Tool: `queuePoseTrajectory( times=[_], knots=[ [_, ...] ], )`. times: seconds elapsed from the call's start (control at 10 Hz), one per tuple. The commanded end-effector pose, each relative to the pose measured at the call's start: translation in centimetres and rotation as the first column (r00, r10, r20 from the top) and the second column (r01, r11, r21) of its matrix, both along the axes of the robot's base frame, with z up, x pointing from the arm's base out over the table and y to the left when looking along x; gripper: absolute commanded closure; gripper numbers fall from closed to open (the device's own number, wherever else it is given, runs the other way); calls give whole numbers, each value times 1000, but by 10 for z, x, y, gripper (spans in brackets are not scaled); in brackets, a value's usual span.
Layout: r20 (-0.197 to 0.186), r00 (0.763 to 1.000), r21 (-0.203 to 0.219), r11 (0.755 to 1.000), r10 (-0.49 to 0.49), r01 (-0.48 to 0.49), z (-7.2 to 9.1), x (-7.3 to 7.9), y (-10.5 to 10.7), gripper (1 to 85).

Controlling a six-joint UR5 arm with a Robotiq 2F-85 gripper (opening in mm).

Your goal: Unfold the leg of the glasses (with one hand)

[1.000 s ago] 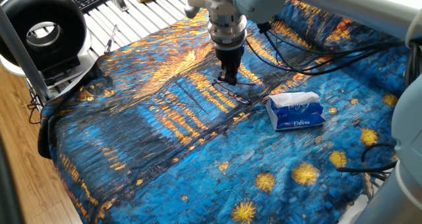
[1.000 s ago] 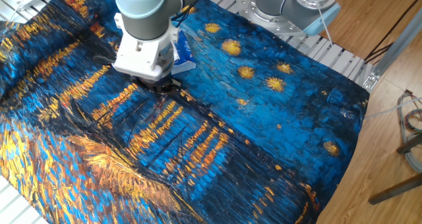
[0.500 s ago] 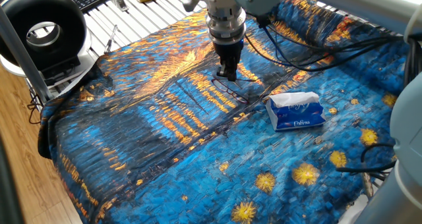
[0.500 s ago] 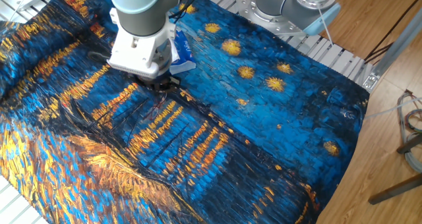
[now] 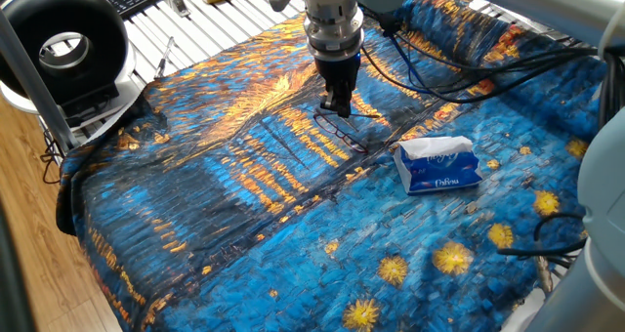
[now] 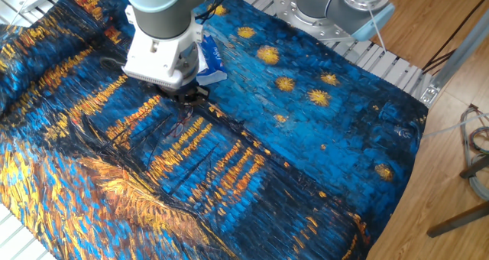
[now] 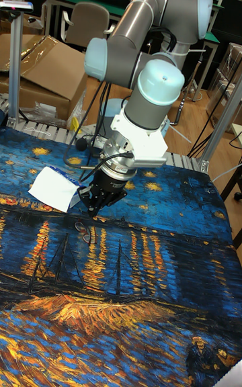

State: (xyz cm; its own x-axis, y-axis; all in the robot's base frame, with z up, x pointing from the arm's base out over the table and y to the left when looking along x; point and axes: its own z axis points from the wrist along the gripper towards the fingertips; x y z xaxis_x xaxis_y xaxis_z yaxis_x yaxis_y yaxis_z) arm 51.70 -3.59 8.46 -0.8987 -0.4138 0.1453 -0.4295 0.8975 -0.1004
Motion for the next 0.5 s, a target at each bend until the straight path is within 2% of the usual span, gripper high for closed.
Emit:
queuePoseTrajectory(
  times=[0.0,0.4],
  knots=[
    [-4,1000,4,1000,-17,17,7,-2,3,847],
    [-18,999,-4,1000,-29,29,19,-10,1,847]
  ],
)
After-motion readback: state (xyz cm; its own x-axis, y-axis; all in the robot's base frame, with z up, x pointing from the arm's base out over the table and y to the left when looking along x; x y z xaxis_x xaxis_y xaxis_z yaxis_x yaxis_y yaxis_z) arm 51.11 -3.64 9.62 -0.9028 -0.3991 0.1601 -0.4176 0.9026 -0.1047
